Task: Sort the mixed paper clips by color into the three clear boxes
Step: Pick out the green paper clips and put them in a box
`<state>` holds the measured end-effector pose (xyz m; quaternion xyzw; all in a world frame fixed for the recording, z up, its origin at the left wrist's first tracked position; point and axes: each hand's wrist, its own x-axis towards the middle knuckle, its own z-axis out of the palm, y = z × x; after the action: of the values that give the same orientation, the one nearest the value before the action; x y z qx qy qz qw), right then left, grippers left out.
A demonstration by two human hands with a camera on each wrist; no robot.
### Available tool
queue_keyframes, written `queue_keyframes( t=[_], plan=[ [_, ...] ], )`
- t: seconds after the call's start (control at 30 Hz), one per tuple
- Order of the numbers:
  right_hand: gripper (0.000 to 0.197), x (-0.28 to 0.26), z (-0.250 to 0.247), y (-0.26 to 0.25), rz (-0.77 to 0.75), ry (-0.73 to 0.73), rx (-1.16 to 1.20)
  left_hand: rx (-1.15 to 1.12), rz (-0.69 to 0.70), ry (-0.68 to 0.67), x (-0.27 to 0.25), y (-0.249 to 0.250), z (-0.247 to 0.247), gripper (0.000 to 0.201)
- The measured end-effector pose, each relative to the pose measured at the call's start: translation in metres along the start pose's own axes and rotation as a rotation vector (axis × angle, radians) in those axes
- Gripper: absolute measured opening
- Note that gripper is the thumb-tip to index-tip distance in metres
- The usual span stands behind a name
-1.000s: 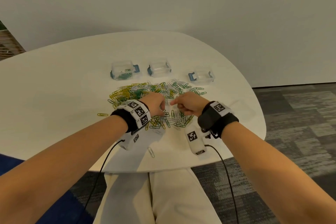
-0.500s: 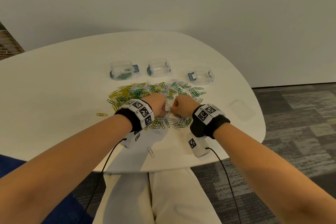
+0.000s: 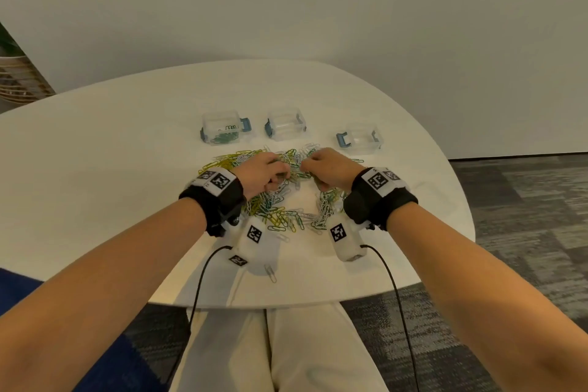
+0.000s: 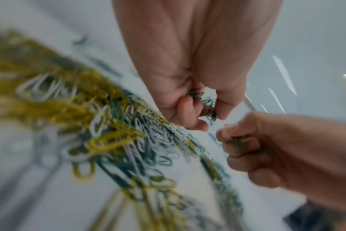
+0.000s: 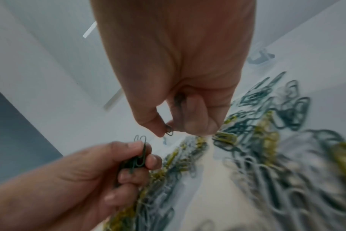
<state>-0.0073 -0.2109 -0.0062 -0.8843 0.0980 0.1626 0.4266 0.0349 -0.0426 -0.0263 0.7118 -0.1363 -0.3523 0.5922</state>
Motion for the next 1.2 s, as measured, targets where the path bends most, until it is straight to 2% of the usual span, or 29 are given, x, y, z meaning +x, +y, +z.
queue_keyframes(
  t=[0.03, 0.1, 0.2, 0.27, 0.37, 0.47, 0.57, 0.63, 0.73, 0.87, 0.93, 1.03, 1.07, 1.13, 1.2],
  plan=[
    [0.02, 0.002, 0.0, -0.009, -0.016, -0.006, 0.009, -0.229, -0.041, 0.009, -0.001, -0.001, -0.002, 0.019],
    [0.02, 0.006, 0.003, -0.03, -0.065, -0.043, 0.004, -0.527, -0.119, 0.021, -0.003, -0.003, -0.006, 0.019],
    [0.025, 0.011, 0.011, -0.061, -0.171, -0.098, -0.124, -0.817, -0.205, 0.0, -0.005, -0.002, -0.013, 0.015],
    [0.022, 0.016, 0.015, -0.078, -0.229, -0.095, -0.252, -0.988, -0.231, 0.011, -0.004, 0.0, -0.019, 0.025],
    [0.023, 0.021, 0.014, -0.093, -0.284, -0.063, -0.312, -1.094, -0.304, 0.011, 0.001, 0.001, -0.032, 0.034],
    [0.02, 0.023, 0.005, -0.097, -0.331, 0.018, -0.189, -1.113, -0.326, 0.051, 0.004, 0.007, -0.051, 0.036],
    [0.02, 0.024, -0.006, -0.09, -0.335, 0.148, -0.045, -1.061, -0.189, 0.173, 0.004, 0.028, -0.076, 0.035],
    [0.019, 0.026, -0.01, -0.082, -0.309, 0.163, -0.042, -1.037, -0.071, 0.258, 0.01, 0.043, -0.097, 0.037],
    [0.017, 0.028, -0.007, -0.067, -0.255, 0.118, -0.082, -0.879, 0.052, 0.393, 0.024, 0.055, -0.118, 0.039],
    [0.014, 0.035, 0.006, -0.053, -0.19, 0.053, -0.129, -0.492, 0.075, 0.481, 0.049, 0.048, -0.128, 0.047],
    [0.019, 0.037, 0.015, -0.049, -0.171, 0.007, -0.271, -0.252, 0.092, 0.525, 0.051, 0.042, -0.128, 0.042],
    [0.038, 0.041, 0.034, -0.048, -0.221, -0.058, -0.469, 0.303, 0.167, 0.573, 0.031, 0.038, -0.119, 0.025],
    [0.044, 0.042, 0.042, -0.048, -0.238, -0.081, -0.481, 0.492, 0.181, 0.52, 0.022, 0.038, -0.112, 0.021],
    [0.056, 0.045, 0.057, -0.049, -0.25, -0.116, -0.532, 0.799, 0.097, 0.294, 0.006, 0.032, -0.096, 0.017],
    [0.06, 0.046, 0.067, -0.046, -0.247, -0.121, -0.621, 0.991, -0.026, 0.097, -0.004, 0.017, -0.082, 0.029]
  ],
)
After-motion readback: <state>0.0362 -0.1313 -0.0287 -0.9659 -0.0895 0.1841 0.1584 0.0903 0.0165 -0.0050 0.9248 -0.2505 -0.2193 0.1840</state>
